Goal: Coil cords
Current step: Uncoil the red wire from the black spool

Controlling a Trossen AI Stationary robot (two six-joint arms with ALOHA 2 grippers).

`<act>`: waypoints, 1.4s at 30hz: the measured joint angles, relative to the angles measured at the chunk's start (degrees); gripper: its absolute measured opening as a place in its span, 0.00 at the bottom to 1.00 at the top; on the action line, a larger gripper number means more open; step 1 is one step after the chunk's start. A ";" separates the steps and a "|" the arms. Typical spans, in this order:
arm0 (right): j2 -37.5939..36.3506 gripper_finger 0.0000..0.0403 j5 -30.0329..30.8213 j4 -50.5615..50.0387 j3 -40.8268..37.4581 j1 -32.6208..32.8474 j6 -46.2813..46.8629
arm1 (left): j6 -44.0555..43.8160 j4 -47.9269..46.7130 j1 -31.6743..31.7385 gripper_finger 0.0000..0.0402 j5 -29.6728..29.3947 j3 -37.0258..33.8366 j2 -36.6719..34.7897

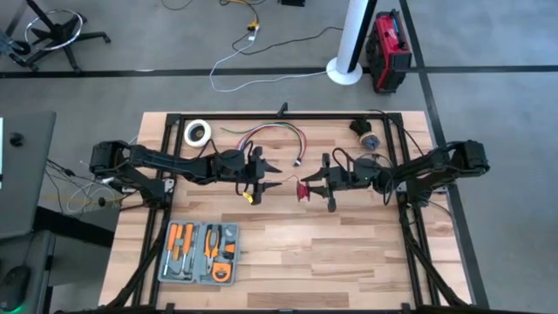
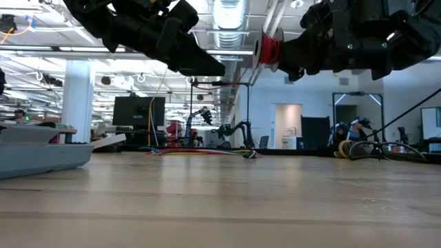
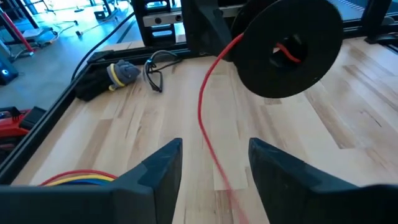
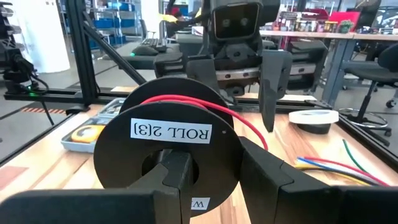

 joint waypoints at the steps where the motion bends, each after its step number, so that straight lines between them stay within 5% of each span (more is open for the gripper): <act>1: 0.00 0.27 0.00 -0.06 0.16 0.00 -0.02 | -0.06 0.04 0.00 0.42 0.00 0.00 0.00; 20: -0.02 0.27 -1.22 -0.48 2.08 0.26 -0.20 | -0.08 9.56 -0.66 0.42 -0.51 0.33 8.72; 42: -0.04 0.27 -1.70 -0.15 2.08 1.01 -0.07 | -0.31 14.58 -0.63 0.42 -0.87 0.70 8.63</act>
